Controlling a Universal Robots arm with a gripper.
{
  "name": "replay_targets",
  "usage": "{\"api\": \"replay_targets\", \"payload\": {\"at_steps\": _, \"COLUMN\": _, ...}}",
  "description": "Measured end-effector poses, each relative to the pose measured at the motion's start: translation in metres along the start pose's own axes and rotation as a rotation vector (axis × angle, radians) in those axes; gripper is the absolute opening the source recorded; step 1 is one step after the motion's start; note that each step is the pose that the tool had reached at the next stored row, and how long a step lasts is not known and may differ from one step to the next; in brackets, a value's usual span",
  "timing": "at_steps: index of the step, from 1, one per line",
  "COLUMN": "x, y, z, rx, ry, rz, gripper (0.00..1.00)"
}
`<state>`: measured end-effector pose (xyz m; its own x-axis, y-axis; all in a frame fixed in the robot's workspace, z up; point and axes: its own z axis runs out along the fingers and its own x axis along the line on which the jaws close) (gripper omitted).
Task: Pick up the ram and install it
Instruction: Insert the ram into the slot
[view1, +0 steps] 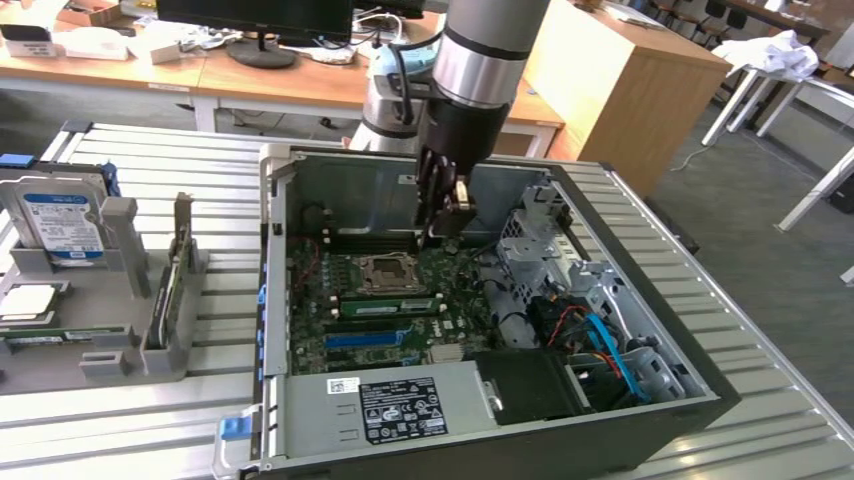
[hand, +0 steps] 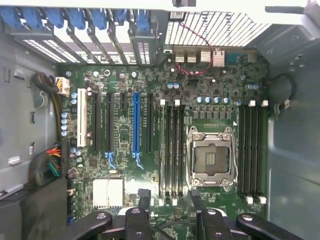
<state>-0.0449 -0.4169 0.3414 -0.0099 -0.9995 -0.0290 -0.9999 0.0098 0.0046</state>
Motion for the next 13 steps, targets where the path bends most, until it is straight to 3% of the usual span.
{"api": "replay_targets", "payload": {"at_steps": 13, "x": 0.0, "y": 0.0, "z": -0.0009, "rx": -0.0006, "ry": 0.0001, "rz": 0.0, "gripper": 0.43}}
